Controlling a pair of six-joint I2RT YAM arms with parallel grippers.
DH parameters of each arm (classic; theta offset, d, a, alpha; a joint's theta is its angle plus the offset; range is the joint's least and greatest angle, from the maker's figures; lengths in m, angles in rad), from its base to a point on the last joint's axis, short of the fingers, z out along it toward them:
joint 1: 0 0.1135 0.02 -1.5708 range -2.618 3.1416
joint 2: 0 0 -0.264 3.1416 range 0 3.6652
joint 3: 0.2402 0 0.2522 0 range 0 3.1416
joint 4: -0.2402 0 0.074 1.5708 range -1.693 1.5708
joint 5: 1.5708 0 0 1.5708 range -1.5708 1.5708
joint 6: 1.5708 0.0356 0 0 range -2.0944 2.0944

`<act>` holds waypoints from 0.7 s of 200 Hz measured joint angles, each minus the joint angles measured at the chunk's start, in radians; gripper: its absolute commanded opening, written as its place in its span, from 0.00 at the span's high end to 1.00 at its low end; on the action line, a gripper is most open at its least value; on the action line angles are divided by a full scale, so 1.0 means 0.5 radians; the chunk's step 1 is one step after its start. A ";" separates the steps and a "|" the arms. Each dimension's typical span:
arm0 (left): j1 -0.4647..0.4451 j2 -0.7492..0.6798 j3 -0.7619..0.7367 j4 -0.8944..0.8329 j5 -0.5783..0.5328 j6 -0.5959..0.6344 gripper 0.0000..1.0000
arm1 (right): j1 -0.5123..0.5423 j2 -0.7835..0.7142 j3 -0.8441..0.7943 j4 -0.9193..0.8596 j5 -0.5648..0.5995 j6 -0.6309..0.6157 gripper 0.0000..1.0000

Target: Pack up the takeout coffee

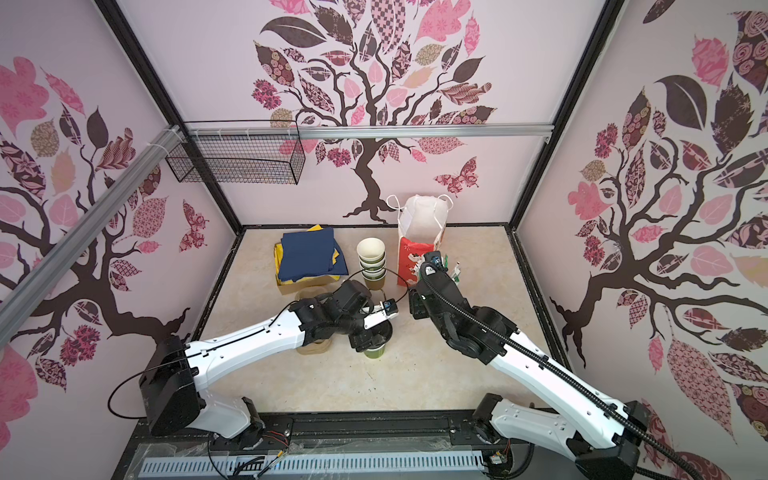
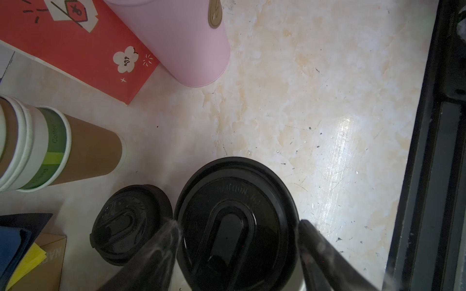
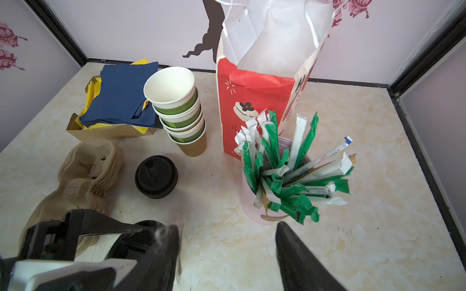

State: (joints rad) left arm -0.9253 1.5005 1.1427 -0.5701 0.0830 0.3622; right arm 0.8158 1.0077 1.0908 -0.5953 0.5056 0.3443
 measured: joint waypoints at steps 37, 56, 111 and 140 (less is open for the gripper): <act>0.000 0.000 0.000 -0.001 -0.002 -0.001 0.27 | 0.000 0.000 0.000 -0.001 -0.001 0.002 0.36; 0.004 -0.008 -0.001 0.000 -0.005 -0.011 0.25 | 0.000 0.000 0.000 -0.002 -0.001 0.007 0.36; 0.082 -0.372 -0.037 0.128 0.002 -0.200 0.19 | 0.000 0.000 0.000 -0.054 -0.010 0.009 0.35; 0.207 -0.762 -0.201 0.276 -0.055 -0.490 0.12 | 0.000 0.001 0.001 -0.096 -0.117 0.008 0.35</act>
State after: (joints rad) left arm -0.8219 1.1194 1.0424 -0.4320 0.0555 0.1173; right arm 0.8158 1.0080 1.0912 -0.6434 0.4469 0.3481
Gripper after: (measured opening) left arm 0.859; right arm 0.646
